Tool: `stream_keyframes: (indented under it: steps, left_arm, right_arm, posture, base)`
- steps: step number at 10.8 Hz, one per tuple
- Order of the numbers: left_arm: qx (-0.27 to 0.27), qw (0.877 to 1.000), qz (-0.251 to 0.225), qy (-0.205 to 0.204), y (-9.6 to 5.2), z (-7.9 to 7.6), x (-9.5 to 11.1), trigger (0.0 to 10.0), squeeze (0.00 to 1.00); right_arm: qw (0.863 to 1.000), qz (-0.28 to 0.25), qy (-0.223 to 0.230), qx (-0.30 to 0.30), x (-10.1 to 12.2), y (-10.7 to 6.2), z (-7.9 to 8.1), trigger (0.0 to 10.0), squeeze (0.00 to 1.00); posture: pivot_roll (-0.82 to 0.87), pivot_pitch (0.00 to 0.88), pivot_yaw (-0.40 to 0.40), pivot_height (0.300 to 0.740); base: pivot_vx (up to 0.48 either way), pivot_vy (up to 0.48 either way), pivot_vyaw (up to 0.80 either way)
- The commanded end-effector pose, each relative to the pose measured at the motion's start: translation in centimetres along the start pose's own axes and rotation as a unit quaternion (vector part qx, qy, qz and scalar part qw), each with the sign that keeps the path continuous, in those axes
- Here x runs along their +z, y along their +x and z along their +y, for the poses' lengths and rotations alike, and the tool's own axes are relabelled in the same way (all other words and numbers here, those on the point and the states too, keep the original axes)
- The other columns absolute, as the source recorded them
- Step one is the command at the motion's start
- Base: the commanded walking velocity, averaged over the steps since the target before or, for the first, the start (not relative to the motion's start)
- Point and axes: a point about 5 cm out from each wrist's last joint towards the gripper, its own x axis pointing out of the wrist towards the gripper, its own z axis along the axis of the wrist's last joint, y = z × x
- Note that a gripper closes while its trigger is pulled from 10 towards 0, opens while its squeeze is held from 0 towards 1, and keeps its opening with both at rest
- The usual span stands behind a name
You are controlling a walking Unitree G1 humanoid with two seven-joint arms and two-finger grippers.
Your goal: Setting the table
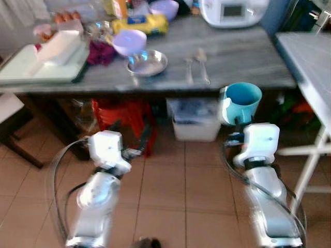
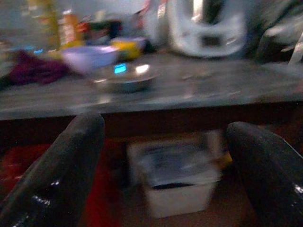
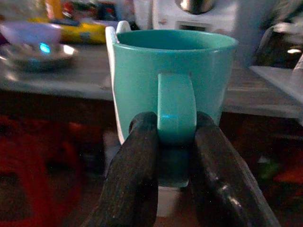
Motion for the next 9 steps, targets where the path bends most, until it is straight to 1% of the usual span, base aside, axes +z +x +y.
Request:
stream_keyframes:
  steps: [1,4,5,6,7,9]
  left_arm:
    - [0.000,1.000,-0.002,0.002,-0.1,-0.1,0.1,10.0,0.00]
    - [-0.003,1.000,-0.009,0.001,0.0,-0.3,0.6,10.0,0.00]
    - [-0.003,1.000,-0.013,0.001,0.0,-0.3,0.9,10.0,0.00]
    - [-0.002,1.000,-0.016,0.008,-0.7,0.1,1.3,10.0,0.00]
    - [0.003,1.000,-0.010,0.010,-1.1,0.3,1.0,10.0,0.00]
    - [0.004,1.000,-0.008,0.010,-1.1,0.3,1.1,10.0,0.00]
  right_arm:
    - [1.000,-0.009,-0.009,-0.006,0.4,-0.1,-0.6,10.0,0.00]
    - [1.000,-0.023,-0.010,-0.007,1.2,0.0,-0.6,10.0,0.00]
    - [0.999,-0.028,-0.013,-0.011,1.6,-0.2,-0.8,10.0,0.00]
    - [0.999,-0.023,-0.012,-0.026,1.8,-1.3,-1.4,10.0,0.00]
    - [0.999,-0.017,-0.017,-0.035,1.6,-2.1,-1.8,10.0,0.00]
    - [0.999,-0.009,-0.026,-0.047,1.4,-3.0,-2.3,10.0,0.00]
  posture:
    - [-0.09,0.160,0.100,0.740]
    - [-0.09,0.162,0.097,0.740]
    - [-0.10,0.165,0.093,0.740]
    - [-0.11,0.170,0.087,0.740]
    - [-0.11,0.170,0.089,0.740]
    - [-0.12,0.168,0.094,0.740]
  base:
    - [0.341,0.000,0.80]
    - [0.340,0.000,0.75]
    - [0.341,0.000,0.00]
    - [0.334,0.000,0.00]
    - [0.334,0.000,0.00]
    - [0.330,0.000,0.00]
